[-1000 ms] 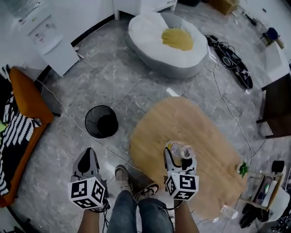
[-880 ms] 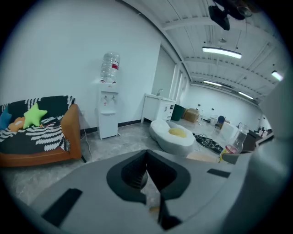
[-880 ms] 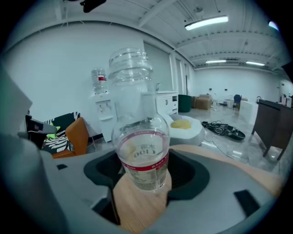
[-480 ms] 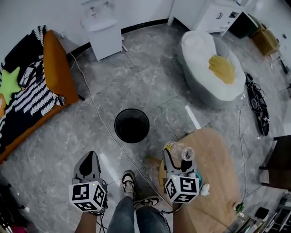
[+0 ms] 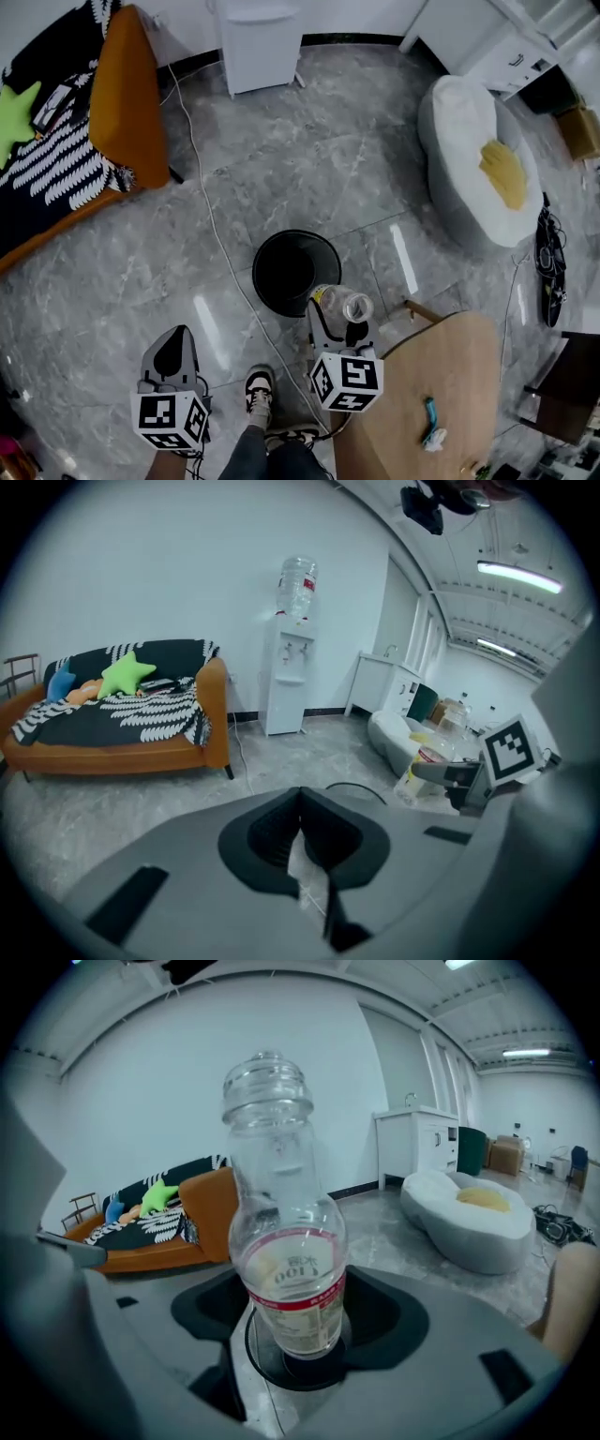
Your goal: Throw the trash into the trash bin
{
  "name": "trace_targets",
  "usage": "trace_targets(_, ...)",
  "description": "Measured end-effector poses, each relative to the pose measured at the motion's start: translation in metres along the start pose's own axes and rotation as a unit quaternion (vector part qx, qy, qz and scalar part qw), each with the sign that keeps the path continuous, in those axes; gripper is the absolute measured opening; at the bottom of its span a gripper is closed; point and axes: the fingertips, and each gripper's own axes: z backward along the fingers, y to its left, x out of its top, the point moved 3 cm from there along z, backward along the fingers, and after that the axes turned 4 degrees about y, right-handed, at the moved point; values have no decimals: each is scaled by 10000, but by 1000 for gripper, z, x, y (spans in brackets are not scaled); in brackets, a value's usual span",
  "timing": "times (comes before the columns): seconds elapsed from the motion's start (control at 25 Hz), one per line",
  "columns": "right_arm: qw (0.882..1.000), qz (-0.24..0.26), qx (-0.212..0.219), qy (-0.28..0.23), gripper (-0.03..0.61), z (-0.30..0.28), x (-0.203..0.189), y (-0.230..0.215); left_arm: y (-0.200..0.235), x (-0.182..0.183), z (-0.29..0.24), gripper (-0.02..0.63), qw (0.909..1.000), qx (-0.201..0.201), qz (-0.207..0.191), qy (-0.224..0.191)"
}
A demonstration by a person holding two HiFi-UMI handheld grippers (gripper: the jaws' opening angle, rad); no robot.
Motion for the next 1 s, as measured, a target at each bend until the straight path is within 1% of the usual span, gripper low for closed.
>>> trace_targets(0.16,9998,21,70,208,316,-57,-35,9,30,-33,-30,-8,9993,204,300,82)
trace_targets(0.28,9994,42,79,324,317,-78,-53,14,41,-52,-40,-8,9988,292,367,149)
trace_targets(0.4,9991,62,91,413,318,-88,-64,19,48,-60,-42,-8,9986,321,361,205)
trace_targets(0.52,9991,0,69,411,324,-92,-67,22,53,-58,-41,-8,9982,347,435,243)
trace_targets(0.56,9990,-62,94,435,408,-94,-68,22,54,-57,-40,-8,9980,360,461,248)
trace_targets(0.6,9986,-127,132,491,512,-95,-69,23,55,-55,-40,-8,9978,372,488,247)
trace_targets(0.64,9981,-175,160,562,542,-96,-70,23,56,-53,-39,-8,9977,379,514,242)
trace_targets(0.72,9975,-212,163,649,563,-95,-71,22,56,-49,-38,-8,9976,374,539,232)
trace_targets(1.0,9981,-271,100,550,549,-82,-65,12,41,-37,-46,-8,9989,232,385,150)
